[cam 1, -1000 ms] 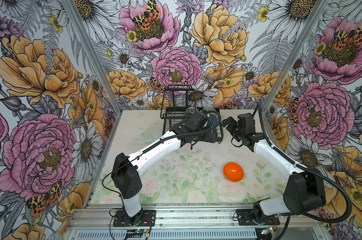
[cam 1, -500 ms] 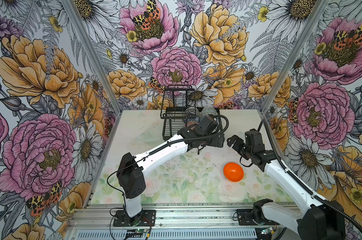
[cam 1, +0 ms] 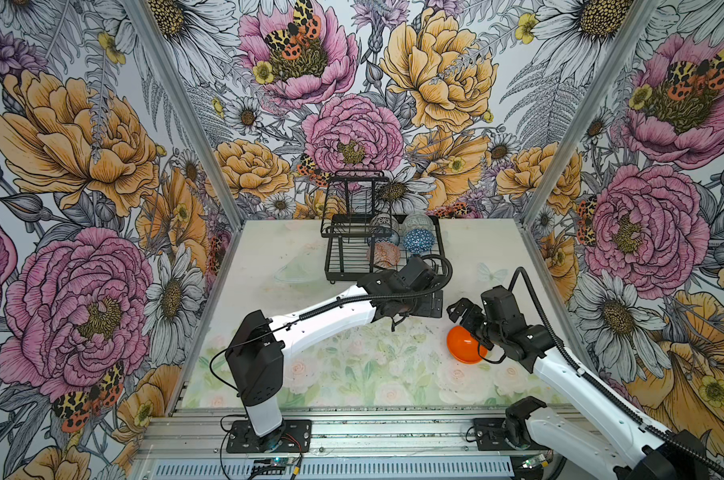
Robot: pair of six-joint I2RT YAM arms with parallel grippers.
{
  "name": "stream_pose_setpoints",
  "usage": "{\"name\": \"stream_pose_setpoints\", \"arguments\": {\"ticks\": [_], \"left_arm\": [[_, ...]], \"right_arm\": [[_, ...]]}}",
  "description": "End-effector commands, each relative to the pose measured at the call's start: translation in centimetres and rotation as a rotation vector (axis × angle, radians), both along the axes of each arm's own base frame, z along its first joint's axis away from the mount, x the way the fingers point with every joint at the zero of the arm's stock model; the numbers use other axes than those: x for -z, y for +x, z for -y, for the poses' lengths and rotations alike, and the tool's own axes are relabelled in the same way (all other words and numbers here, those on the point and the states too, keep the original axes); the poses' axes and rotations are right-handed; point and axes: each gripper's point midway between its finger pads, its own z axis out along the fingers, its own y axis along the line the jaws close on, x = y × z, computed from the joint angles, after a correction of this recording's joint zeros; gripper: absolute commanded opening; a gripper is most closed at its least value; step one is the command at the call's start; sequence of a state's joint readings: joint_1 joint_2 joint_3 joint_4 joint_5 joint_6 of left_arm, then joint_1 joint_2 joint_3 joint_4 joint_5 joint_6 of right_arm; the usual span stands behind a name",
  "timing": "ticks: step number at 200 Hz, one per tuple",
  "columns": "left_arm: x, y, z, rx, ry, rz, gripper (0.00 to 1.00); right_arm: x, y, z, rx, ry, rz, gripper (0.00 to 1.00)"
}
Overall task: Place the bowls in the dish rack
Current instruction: 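Move the right gripper down over the orange bowl while the left gripper approaches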
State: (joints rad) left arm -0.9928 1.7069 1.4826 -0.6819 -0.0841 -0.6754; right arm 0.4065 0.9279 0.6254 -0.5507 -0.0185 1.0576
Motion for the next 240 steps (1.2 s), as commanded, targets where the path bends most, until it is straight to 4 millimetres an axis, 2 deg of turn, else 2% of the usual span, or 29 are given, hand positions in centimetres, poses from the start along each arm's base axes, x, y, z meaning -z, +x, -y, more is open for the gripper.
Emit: {"name": "stream_pose_setpoints", "arguments": {"ticks": [1, 35, 68, 85, 103, 115, 141, 164, 197, 240], "left_arm": [[-2.5, 0.0, -1.7, -0.042, -0.046, 0.065, 0.99], [-1.9, -0.5, -3.2, -0.057, -0.075, 0.076, 0.99], [-1.9, -0.9, -3.8, -0.044, -0.089, 0.072, 0.99], [-1.9, -0.8, -4.4, -0.038, -0.088, 0.074, 0.99], [-1.6, -0.6, -5.5, -0.052, -0.093, 0.061, 0.99], [-1.5, -0.4, -6.0, -0.057, -0.096, 0.054, 0.99], [-2.0, -0.3, -7.1, -0.070, -0.108, 0.065, 0.99], [-1.9, -0.3, -8.1, -0.086, -0.109, 0.067, 0.99], [-1.7, -0.4, -9.2, -0.100, -0.114, 0.065, 0.99], [-1.6, -0.6, -9.4, -0.102, -0.128, 0.062, 0.99]], "right_arm": [[1.4, -0.6, 0.6, 0.045, -0.041, -0.053, 0.99], [3.0, -1.1, 0.9, 0.046, -0.123, -0.095, 0.99], [4.0, -0.8, -0.1, 0.014, -0.195, -0.123, 0.99], [4.7, -0.6, -0.7, 0.012, -0.223, -0.147, 0.94], [4.4, -0.1, -1.8, -0.004, -0.243, -0.140, 0.87], [4.3, 0.1, -2.5, -0.016, -0.262, -0.132, 0.86], [4.7, 0.4, -3.9, -0.048, -0.285, -0.146, 0.77], [5.5, 0.4, -4.5, -0.058, -0.315, -0.164, 0.60], [6.4, 0.0, -4.9, -0.057, -0.329, -0.186, 0.54], [7.2, -0.9, -4.9, -0.067, -0.343, -0.206, 0.47]]}}
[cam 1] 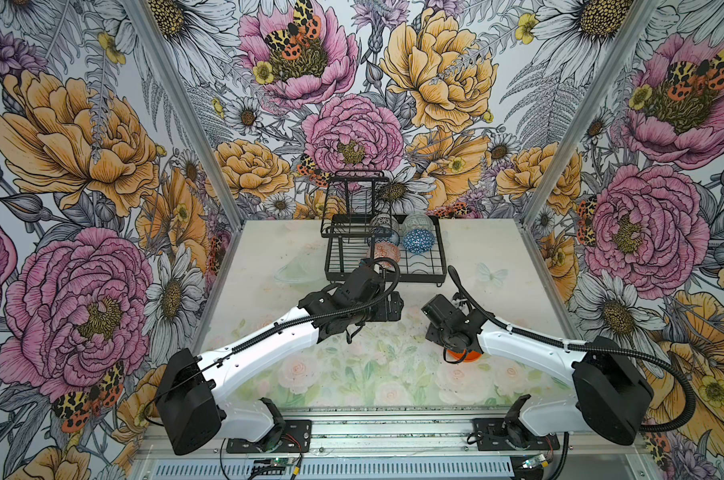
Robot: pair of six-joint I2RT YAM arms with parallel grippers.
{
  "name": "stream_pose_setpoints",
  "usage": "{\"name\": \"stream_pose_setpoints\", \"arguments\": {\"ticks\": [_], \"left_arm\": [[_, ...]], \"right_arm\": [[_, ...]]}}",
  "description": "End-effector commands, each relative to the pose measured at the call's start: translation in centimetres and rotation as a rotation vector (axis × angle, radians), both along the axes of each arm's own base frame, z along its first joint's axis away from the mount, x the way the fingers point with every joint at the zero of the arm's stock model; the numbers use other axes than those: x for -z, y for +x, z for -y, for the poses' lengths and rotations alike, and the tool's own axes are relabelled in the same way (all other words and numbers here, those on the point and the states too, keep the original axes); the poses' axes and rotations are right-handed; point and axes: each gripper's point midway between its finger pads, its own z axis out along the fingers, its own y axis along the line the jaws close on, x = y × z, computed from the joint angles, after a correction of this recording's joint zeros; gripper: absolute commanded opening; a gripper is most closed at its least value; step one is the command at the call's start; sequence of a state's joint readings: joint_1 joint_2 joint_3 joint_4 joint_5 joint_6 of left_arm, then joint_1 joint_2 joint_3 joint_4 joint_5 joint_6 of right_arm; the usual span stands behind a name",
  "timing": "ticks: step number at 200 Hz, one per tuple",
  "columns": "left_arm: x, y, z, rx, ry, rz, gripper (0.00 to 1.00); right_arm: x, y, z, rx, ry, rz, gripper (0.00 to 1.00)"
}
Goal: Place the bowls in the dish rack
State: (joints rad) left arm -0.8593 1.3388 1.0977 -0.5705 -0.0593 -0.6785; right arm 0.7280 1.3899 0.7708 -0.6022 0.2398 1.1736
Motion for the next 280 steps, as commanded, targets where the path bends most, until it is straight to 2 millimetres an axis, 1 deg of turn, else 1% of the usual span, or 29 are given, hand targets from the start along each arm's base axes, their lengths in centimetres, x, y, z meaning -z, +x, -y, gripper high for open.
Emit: {"name": "stream_pose_setpoints", "arguments": {"ticks": [1, 25, 50, 71, 89, 113, 131, 151, 172, 196, 219, 239, 260, 280], "left_arm": [[-0.9, 0.0, 0.2, 0.016, -0.039, 0.024, 0.99], [-1.0, 0.0, 0.4, 0.021, -0.047, 0.024, 0.99], [-1.4, 0.0, 0.3, 0.018, -0.052, 0.034, 0.99], [-1.5, 0.0, 0.2, 0.025, -0.049, 0.040, 0.99], [-1.4, 0.0, -0.1, 0.022, -0.049, 0.040, 0.99], [-1.3, 0.0, -0.5, 0.014, -0.047, 0.039, 0.99], [-1.2, 0.0, -0.9, 0.003, -0.048, 0.040, 0.99], [-1.3, 0.1, -1.6, -0.014, -0.053, 0.043, 0.99], [-1.4, 0.1, -2.9, -0.042, -0.061, 0.052, 0.99], [-1.3, 0.2, -4.8, -0.087, -0.069, 0.055, 0.99], [-1.1, 0.4, -6.7, -0.136, -0.083, 0.060, 0.99], [-1.3, 0.5, -8.1, -0.172, -0.096, 0.066, 0.99], [-1.4, 0.7, -8.7, -0.182, -0.097, 0.074, 0.99], [-1.4, 0.9, -8.8, -0.179, -0.096, 0.072, 0.99]], "right_arm": [[0.1, -0.1, 0.1, 0.015, -0.018, 0.008, 0.47], [0.6, -0.7, 0.5, 0.027, -0.022, 0.000, 0.39], [0.2, -0.6, 0.4, 0.028, -0.014, 0.013, 0.33], [-0.8, 0.2, -0.3, 0.009, -0.001, 0.038, 0.26], [-1.5, 1.0, -1.0, -0.003, 0.008, 0.051, 0.23], [-2.0, 2.0, -2.3, -0.031, 0.012, 0.051, 0.14], [-2.1, 2.8, -3.3, -0.053, 0.015, 0.043, 0.10], [-2.2, 3.8, -4.7, -0.084, 0.018, 0.037, 0.08], [-2.3, 4.9, -6.4, -0.116, 0.025, 0.032, 0.06], [-2.2, 6.2, -8.3, -0.141, 0.039, 0.022, 0.06], [-2.0, 7.3, -10.6, -0.172, 0.071, 0.002, 0.04], [-2.5, 8.3, -12.4, -0.188, 0.097, 0.010, 0.03], [-3.6, 9.0, -13.2, -0.191, 0.115, 0.038, 0.02], [-5.1, 9.3, -12.8, -0.184, 0.119, 0.078, 0.02]]}}
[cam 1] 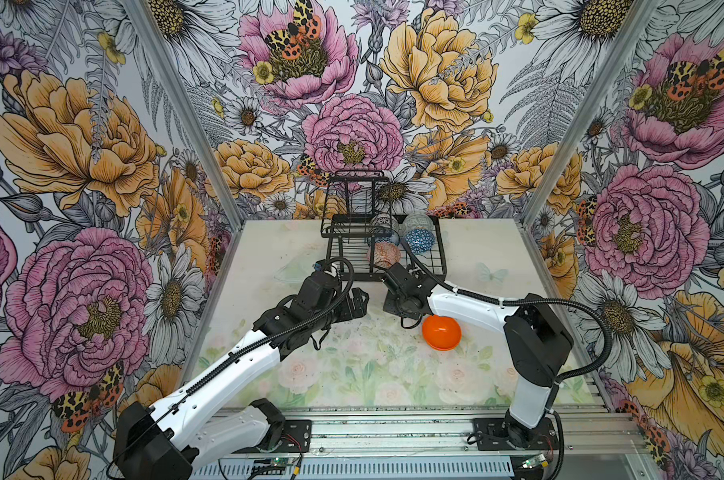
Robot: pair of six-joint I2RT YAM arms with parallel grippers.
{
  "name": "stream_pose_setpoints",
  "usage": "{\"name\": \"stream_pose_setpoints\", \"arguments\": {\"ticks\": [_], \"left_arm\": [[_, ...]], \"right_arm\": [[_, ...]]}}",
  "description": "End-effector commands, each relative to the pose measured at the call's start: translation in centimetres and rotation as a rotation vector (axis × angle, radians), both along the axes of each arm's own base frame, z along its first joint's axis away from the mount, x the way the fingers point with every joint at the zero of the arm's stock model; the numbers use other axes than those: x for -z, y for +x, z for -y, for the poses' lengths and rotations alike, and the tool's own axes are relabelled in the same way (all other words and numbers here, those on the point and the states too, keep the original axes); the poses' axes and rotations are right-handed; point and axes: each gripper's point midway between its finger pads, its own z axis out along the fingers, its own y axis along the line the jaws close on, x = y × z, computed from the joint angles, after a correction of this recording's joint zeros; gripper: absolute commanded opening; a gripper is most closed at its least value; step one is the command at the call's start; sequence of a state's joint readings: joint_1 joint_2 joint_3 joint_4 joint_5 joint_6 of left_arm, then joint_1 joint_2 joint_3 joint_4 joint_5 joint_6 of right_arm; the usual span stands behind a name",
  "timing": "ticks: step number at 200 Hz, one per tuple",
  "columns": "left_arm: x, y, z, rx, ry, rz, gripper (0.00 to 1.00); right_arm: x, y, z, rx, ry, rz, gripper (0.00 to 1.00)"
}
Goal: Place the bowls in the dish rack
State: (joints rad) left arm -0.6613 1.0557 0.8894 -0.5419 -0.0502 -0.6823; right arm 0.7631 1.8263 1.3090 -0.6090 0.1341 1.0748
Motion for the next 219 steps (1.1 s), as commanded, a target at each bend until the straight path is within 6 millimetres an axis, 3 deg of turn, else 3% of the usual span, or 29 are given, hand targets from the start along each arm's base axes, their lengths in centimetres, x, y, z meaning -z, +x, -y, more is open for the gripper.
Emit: {"name": "stream_pose_setpoints", "arguments": {"ticks": [1, 35, 100, 155, 219], "left_arm": [[-0.2, 0.1, 0.1, 0.015, -0.016, 0.004, 0.99], [-0.4, 0.6, 0.7, 0.031, -0.011, 0.000, 0.99], [0.1, 0.9, 2.2, 0.087, -0.007, -0.030, 0.99], [0.0, 0.3, 3.6, 0.130, -0.004, -0.032, 0.99], [0.1, -0.8, 4.1, 0.140, -0.008, -0.031, 0.99]], "right_arm": [[-2.6, 0.6, -0.6, -0.016, 0.027, 0.061, 0.02], [-3.5, -0.8, 2.1, 0.008, 0.006, 0.076, 0.03], [-4.4, -5.5, 11.5, 0.144, -0.046, 0.108, 0.12], [-3.1, -9.9, 17.7, 0.215, -0.096, 0.075, 0.18], [0.2, -12.6, 19.0, 0.202, -0.109, -0.007, 0.27]]}}
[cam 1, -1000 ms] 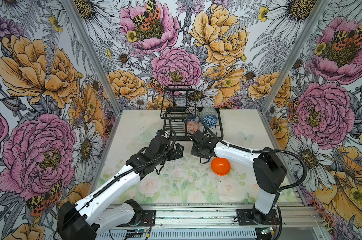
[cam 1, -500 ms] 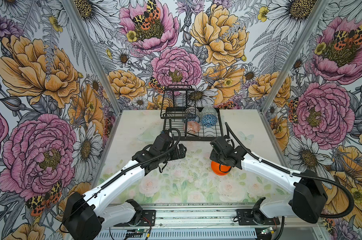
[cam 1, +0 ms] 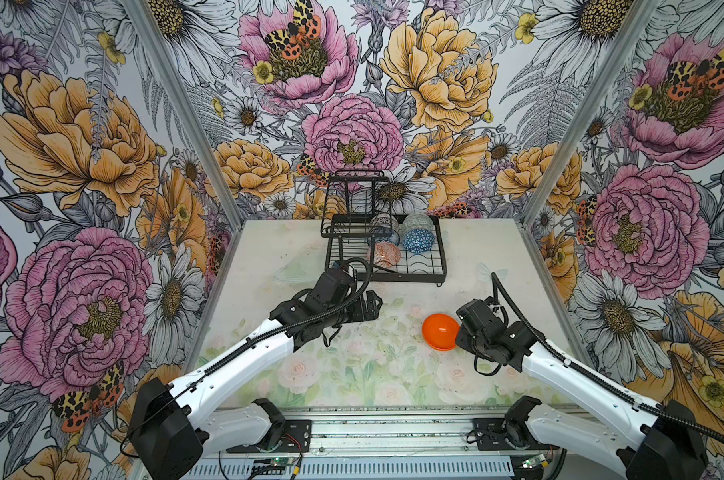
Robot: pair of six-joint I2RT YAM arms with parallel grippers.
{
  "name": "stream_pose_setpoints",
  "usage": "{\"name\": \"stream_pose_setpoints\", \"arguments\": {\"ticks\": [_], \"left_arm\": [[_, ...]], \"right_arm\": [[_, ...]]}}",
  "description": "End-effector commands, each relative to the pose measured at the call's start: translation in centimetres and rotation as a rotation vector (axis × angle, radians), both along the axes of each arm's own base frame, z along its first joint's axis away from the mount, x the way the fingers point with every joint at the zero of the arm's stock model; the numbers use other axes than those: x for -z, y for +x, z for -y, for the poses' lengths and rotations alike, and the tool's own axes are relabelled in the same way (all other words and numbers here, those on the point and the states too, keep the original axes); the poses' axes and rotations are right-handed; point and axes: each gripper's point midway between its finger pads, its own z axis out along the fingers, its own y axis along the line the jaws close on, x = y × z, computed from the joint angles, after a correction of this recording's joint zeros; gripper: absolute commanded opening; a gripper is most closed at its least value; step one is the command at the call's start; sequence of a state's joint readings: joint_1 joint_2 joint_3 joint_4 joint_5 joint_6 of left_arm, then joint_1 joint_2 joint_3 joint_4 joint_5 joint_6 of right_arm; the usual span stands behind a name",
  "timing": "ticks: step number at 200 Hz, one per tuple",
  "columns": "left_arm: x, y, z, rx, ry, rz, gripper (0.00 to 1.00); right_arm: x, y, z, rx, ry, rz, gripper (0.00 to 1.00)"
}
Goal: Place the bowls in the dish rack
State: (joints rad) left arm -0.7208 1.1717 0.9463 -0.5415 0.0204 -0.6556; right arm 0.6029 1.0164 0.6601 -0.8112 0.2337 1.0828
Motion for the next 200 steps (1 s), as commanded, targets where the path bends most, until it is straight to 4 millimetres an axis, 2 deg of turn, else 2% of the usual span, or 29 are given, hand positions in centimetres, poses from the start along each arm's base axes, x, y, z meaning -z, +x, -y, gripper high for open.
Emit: {"name": "stream_pose_setpoints", "arguments": {"ticks": [1, 32, 75, 150, 170, 200], "left_arm": [[-1.2, -0.2, 0.3, 0.008, -0.029, 0.028, 0.99], [-0.8, -0.5, 0.1, -0.002, -0.031, 0.020, 0.99], [-0.6, -0.6, 0.2, -0.007, -0.026, 0.014, 0.99], [-0.4, 0.5, 2.0, 0.009, -0.008, 0.005, 0.99], [-0.3, 0.9, 2.7, 0.021, -0.003, 0.004, 0.99], [-0.2, 0.8, 3.6, 0.043, -0.002, -0.005, 0.99]], "right_arm": [[0.9, -0.5, 0.2, -0.005, -0.013, -0.035, 0.27], [1.4, -0.3, -0.1, -0.044, -0.045, -0.069, 0.30], [1.2, 0.2, -0.7, -0.077, -0.044, -0.078, 0.33], [-0.9, 1.8, -1.1, -0.045, 0.007, -0.031, 0.33], [-0.5, 2.1, -1.1, -0.037, -0.009, -0.047, 0.33], [1.3, 2.4, -1.2, -0.063, -0.036, -0.101, 0.33]]}}
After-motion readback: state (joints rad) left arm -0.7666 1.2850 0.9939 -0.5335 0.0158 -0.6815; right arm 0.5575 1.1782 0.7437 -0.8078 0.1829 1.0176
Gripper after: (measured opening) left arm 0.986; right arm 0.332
